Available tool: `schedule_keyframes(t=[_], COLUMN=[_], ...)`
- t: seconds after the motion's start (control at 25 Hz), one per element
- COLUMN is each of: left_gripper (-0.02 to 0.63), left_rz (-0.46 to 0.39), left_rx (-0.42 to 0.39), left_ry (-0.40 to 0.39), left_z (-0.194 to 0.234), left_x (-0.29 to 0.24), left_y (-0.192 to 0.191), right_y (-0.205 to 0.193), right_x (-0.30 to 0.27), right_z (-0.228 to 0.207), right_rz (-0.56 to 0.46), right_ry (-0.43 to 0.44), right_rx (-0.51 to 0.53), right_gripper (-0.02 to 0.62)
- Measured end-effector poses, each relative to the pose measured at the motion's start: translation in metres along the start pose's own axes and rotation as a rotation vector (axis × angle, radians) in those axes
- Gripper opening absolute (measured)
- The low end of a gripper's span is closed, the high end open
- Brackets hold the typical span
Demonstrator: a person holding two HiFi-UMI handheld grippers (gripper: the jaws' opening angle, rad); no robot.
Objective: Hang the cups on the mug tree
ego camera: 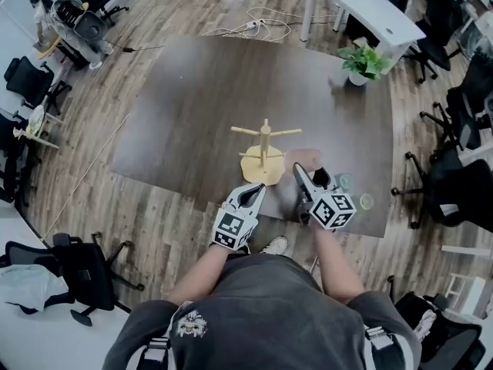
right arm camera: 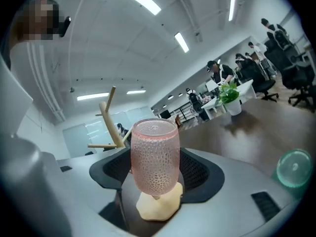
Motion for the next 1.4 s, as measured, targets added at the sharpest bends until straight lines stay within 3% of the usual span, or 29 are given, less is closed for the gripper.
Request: schedule_keyframes(t=[0.32,0.52,1.04,1.4], left_gripper=[0.006,0.006,0.006,0.006], left_rz=[0.004,0.0,-0.029,-0.034], left_rx=[0.021,0.024,0.046,0.052], left_ry=[0.031,0.035,0.04,0.041], left_z=[0.012,0.015,0.028,0.035], left_x=[0.009,0.014,0.026,0.029], left_y=[-0.006,-0.007,-0.003,-0.005], right_y=[-0.02,-0.033,-0.053,-0.067], right_x=[-0.013,-0.021,-0.036,-0.04], right_z=[-0.007,-0.012,-0.008,-0.015], right_rz=[-0.004,-0.007,0.029,0.029], right_ry=[0.012,0.063,0.066,0.072], right_rx=[-0.219,-0.394,-0.403,-0.503], right_gripper=[0.321,0.321,0.321,0.321])
Point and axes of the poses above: the fingertips, and each gripper's own axes: x backward along the fingers, z to its left, y out of its top, the point moved 2 cm from there along x, backward along the fingers, and after that the axes turned 9 degrees about -x, right-handed, at the moved point
